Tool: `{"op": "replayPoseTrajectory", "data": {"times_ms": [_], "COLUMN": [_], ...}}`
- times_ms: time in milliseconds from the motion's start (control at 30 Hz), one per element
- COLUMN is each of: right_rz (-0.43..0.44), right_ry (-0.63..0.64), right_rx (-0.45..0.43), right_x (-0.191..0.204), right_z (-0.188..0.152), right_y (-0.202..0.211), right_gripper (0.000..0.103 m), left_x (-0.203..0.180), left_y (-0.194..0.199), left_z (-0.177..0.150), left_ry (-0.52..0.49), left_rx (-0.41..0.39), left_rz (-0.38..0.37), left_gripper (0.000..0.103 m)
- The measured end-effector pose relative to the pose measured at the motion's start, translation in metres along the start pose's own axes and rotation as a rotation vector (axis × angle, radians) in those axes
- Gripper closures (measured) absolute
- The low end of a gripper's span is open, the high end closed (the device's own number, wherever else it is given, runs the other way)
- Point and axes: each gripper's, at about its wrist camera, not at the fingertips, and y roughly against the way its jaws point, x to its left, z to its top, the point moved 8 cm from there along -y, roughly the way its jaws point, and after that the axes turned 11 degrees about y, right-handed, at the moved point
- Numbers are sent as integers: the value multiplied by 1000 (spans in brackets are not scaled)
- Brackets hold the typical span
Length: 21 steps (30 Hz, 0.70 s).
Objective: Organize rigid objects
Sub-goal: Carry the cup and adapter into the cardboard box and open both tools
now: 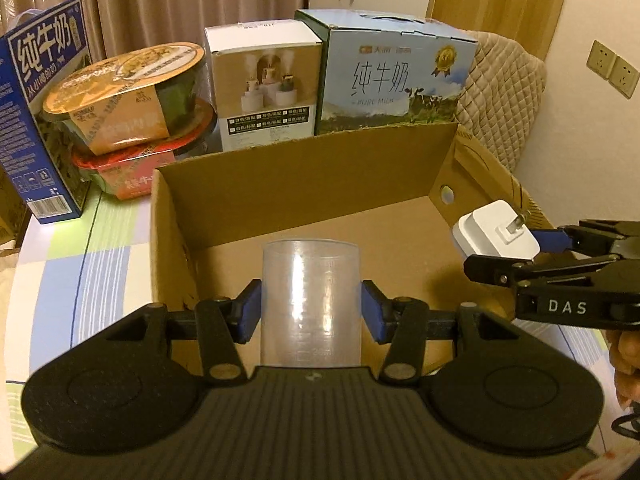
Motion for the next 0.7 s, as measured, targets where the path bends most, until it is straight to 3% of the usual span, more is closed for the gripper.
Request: {"op": "replayPoseTrajectory", "data": {"times_ms": [133, 167, 200, 700], "right_rz": [-1, -1, -1, -5], "right_ry": [-12, -15, -19, -39], "right_rx": [8, 10, 11, 6], "right_x": [-3, -3, -4, -9], "right_z": [-1, -2, -2, -2], "right_y": [-6, -7, -8, -9], "right_gripper": [42, 42, 42, 42], "left_x": [-1, 0, 0, 7], "left_y": [-9, -10, -9, 12], "left_z": [2, 4, 5, 1], "left_ry": [20, 28, 37, 27], "left_rx": [-6, -13, -21, -42], "left_rz": [-8, -4, -3, 7], "left_gripper": [53, 42, 38, 38]}}
